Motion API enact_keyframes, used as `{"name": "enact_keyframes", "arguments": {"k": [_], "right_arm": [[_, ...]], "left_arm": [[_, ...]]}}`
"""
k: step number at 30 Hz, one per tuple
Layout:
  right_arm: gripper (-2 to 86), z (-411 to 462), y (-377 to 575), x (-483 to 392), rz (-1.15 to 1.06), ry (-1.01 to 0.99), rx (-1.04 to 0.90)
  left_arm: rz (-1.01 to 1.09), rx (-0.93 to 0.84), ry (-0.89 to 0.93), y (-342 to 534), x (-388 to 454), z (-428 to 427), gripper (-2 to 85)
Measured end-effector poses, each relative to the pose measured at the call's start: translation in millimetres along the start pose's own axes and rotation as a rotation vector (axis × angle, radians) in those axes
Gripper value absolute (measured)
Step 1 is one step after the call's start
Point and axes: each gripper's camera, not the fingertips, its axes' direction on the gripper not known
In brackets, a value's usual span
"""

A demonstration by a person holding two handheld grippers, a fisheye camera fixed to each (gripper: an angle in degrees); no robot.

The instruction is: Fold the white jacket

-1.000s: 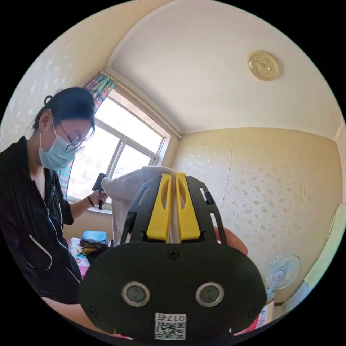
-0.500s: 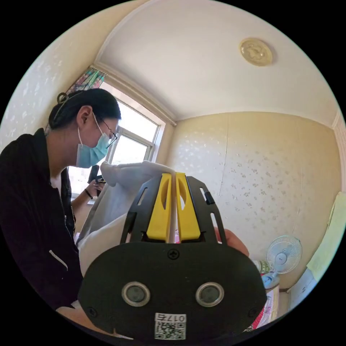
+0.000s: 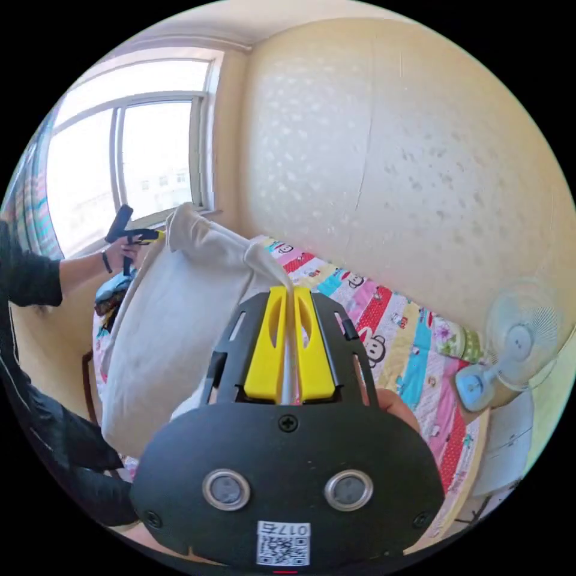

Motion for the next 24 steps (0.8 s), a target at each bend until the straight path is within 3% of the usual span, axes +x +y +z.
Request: {"name": "enact_keyframes", "arguments": {"k": [2, 7, 10, 12, 15, 20, 24], "right_arm": [[4.1, 116.4, 34.4, 59.8, 0.185, -0.150, -0.068], [7.2, 224.6, 149.2, 90.6, 0.448, -0.215, -0.048], [7.8, 254.2, 233.3, 47.2, 0.439, -0.301, -0.213], [7.9, 256.3, 284.2, 8.2, 0.425, -0.350, -0.328], [8.2, 234.3, 357.2, -48.8, 0.519, -0.448, -0.411], [9.3, 171.7, 405.8, -110.5, 0.754, -0.391, -0.325], [6.4, 161.4, 401.0, -146.7, 0.797, -0.325, -0.331]], "left_arm": [[-0.106, -0.019, -0.123, 12.6, -52.7, 51.3, 6.4], [-0.265, 0.194, -0.230, 137.2, -87.9, 74.5, 7.5], [-0.252, 0.043, -0.206, 254.5, -77.3, 74.8, 7.7], [-0.294, -0.109, -0.230, 350.9, -60.5, 52.5, 7.6], [-0.428, -0.139, -0.199, 438.0, -36.5, -15.4, 7.7], [-0.559, -0.165, -0.249, 488.0, -3.3, -106.2, 8.5], [-0.672, -0.254, -0.166, 495.3, 12.0, -108.2, 11.2]]}}
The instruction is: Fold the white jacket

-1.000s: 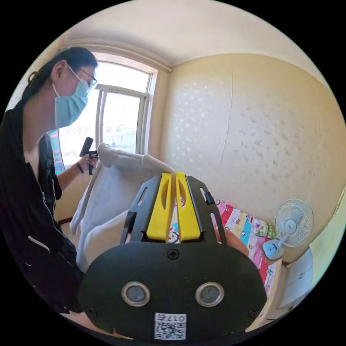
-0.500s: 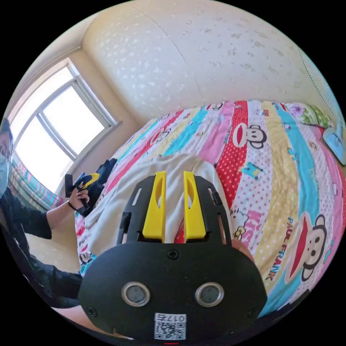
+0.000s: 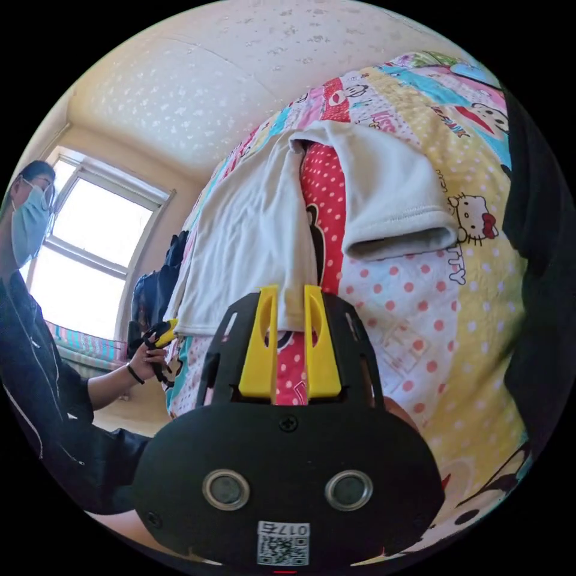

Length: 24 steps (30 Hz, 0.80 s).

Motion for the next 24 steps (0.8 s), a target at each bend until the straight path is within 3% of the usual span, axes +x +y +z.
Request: {"name": "enact_keyframes", "arguments": {"k": [5, 8, 11, 15, 17, 20, 22, 24], "right_arm": [[3.1, 1.8, -8.6, -26.9, 0.092, -0.010, -0.051], [2.4, -36.8, -28.2, -39.3, 0.112, -0.067, -0.046], [2.1, -80.5, -48.7, -76.2, 0.065, -0.027, -0.051], [1.9, -98.0, -59.6, -101.3, 0.060, 0.120, -0.153], [1.7, -83.9, -55.9, -94.9, 0.111, 0.171, -0.225], [1.0, -62.5, -49.9, -71.3, 0.246, 0.085, -0.299], [1.0, -59.4, -44.4, -63.1, 0.315, -0.001, -0.277], [2.4, -63.5, -43.6, -72.5, 0.298, -0.022, -0.266]], "left_arm": [[-0.085, 0.153, -0.120, 31.6, 30.5, -37.4, 7.0], [-0.056, -0.034, 0.048, 20.9, 41.8, -64.1, 4.3], [-0.012, 0.031, 0.127, 21.4, 65.3, -134.7, 4.0], [0.024, -0.018, 0.082, 50.9, 85.2, -181.0, 4.2], [-0.061, -0.037, 0.098, 68.3, 75.2, -175.3, 4.7], [-0.385, -0.089, 0.236, 86.7, 44.9, -170.7, 6.2], [-0.407, -0.033, 0.322, 91.3, 46.2, -187.9, 7.5], [-0.359, 0.001, 0.288, 95.5, 56.5, -225.5, 8.1]]}}
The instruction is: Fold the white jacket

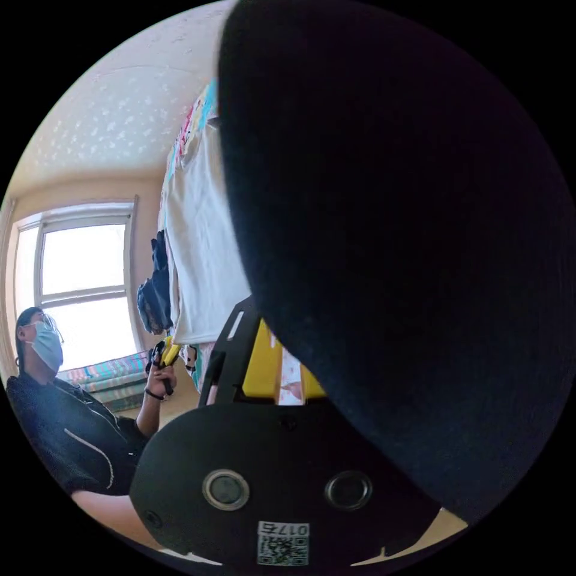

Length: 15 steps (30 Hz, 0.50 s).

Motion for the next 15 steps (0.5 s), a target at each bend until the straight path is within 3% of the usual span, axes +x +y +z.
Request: {"name": "enact_keyframes", "arguments": {"k": [7, 10, 15], "right_arm": [[8.7, -22.4, 29.9, -145.2, -0.318, 0.473, -0.121], [8.9, -9.8, 47.4, -256.7, -0.547, 0.459, -0.033], [9.7, 91.8, 81.2, -440.5, -0.985, 0.284, -0.151]], "left_arm": [[0.058, 0.202, 0.056, 23.6, 30.2, -145.8, 7.9], [0.092, 0.339, -0.034, 15.9, 37.8, -205.1, 8.2], [-0.015, 0.424, -0.055, -35.1, 16.0, -269.9, 8.6]]}}
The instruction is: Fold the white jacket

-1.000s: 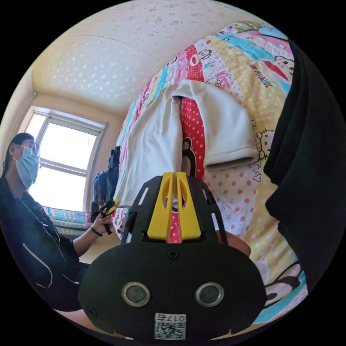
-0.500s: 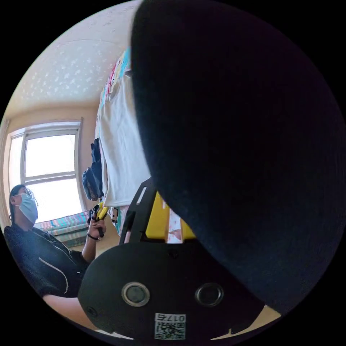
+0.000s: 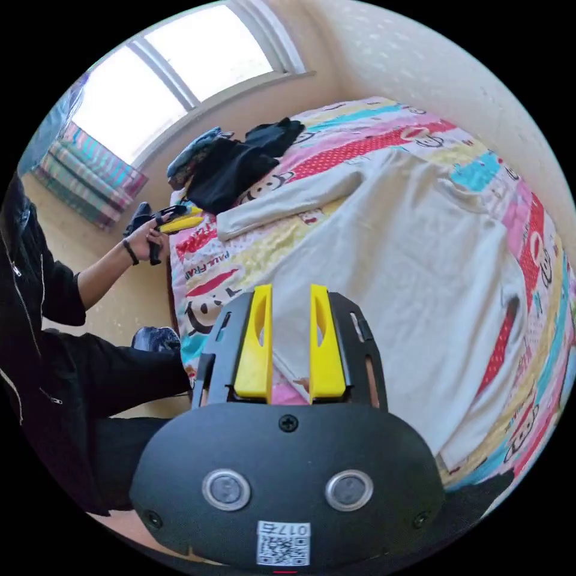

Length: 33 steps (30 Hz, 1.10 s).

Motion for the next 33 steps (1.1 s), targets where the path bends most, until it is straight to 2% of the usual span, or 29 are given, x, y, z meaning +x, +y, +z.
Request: {"name": "enact_keyframes", "arguments": {"k": [2, 6, 9, 13, 16, 17, 18, 20, 23, 26, 27, 30, 33], "right_arm": [[10.3, 38.6, -59.5, -70.5, -0.214, -0.068, -0.005], [11.2, 98.3, -122.4, -155.2, -0.443, -0.170, -0.034], [11.6, 128.7, -152.9, -212.4, -0.591, -0.164, -0.068], [11.2, 166.7, -155.8, -278.1, -0.825, 0.049, -0.203], [9.5, 194.7, -136.0, -312.4, -0.967, 0.216, -0.316], [6.7, 195.1, -129.0, -326.9, -0.990, 0.274, -0.301], [5.3, 192.9, -126.4, -334.3, -0.992, 0.317, -0.278], [4.3, 170.5, -116.6, -367.3, -1.028, 0.479, -0.100], [3.8, 143.6, -117.4, -404.1, -0.967, 0.474, 0.021], [3.5, 154.4, -119.9, -415.4, -0.842, 0.417, -0.003], [3.5, 161.5, -119.5, -414.0, -0.812, 0.401, -0.017], [3.4, 204.6, -113.4, -400.9, -0.693, 0.349, -0.094], [3.3, 219.7, -108.9, -391.7, -0.641, 0.317, -0.092]], "left_arm": [[-0.005, -0.003, -0.028, -23.9, -7.0, -2.6, 9.8], [-0.006, -0.153, -0.049, -65.4, -19.4, 19.2, 11.9], [0.002, -0.182, -0.046, -71.6, -19.5, 24.4, 9.9], [-0.023, -0.187, 0.017, -71.6, -25.9, 18.7, 5.1], [-0.141, -0.234, 0.185, -71.5, -40.4, 13.6, 4.0], [-0.150, -0.239, 0.240, -72.9, -38.1, 5.2, 3.9], [-0.137, -0.255, 0.263, -75.9, -30.1, -6.0, 3.8], [-0.084, -0.256, 0.286, -81.9, -11.6, -32.1, 3.8], [0.005, -0.191, 0.304, -97.0, 13.5, -90.9, 3.7], [0.056, -0.202, 0.175, -113.3, 8.1, -112.3, 3.8], [0.006, -0.236, 0.178, -118.4, -8.4, -106.5, 3.8], [-0.123, -0.282, 0.303, -121.0, -46.8, -86.8, 4.3], [-0.104, -0.256, 0.369, -114.4, -49.9, -87.1, 5.2]]}}
